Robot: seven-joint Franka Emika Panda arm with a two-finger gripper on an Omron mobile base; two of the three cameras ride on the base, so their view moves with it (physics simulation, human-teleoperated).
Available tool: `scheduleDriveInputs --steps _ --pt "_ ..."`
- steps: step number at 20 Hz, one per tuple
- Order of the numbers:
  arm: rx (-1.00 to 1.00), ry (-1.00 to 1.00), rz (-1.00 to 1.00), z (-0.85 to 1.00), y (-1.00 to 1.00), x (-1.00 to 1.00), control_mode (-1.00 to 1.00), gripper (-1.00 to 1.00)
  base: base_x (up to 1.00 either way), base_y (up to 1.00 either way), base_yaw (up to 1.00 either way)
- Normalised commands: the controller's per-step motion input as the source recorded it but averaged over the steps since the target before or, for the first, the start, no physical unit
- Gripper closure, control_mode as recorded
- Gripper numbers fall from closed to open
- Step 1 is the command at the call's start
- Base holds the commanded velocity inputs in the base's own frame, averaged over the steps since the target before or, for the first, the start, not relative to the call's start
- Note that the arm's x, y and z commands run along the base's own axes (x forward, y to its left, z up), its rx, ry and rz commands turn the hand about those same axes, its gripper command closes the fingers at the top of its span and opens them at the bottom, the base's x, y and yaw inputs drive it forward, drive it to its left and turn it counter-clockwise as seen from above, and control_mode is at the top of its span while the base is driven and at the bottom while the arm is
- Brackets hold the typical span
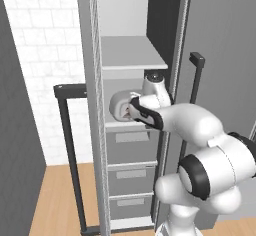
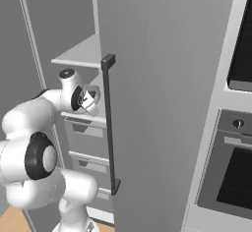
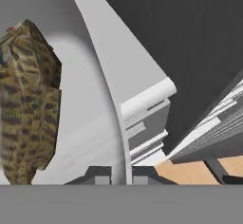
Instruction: Take the meat container that has the fish and place it on the second highest rack of the freezer. Then take the vegetable container that has the carrot and eggplant and place it on the highest rack of the freezer.
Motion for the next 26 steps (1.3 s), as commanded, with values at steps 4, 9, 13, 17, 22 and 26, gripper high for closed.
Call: scheduleDriveInputs --steps 4,9,13,17,22,26 --pt "0.00 0.00 -0.05 -0.46 0.00 0.48 -1.00 1.00 0.00 0.00 0.00" --pt "0.00 0.00 -0.04 -0.23 0.00 0.48 -1.00 1.00 0.00 0.00 0.00" --pt "0.00 0.00 -0.07 0.00 0.00 0.54 -1.00 1.00 0.00 0.00 0.00" --pt "0.00 0.00 -0.05 0.00 0.00 0.40 -1.00 1.00 0.00 0.00 0.00" --pt "0.00 0.00 -0.03 0.00 0.00 0.23 -1.00 1.00 0.00 0.00 0.00" --pt "0.00 0.00 -0.04 -0.46 0.00 0.14 -1.00 1.00 0.00 0.00 0.00"
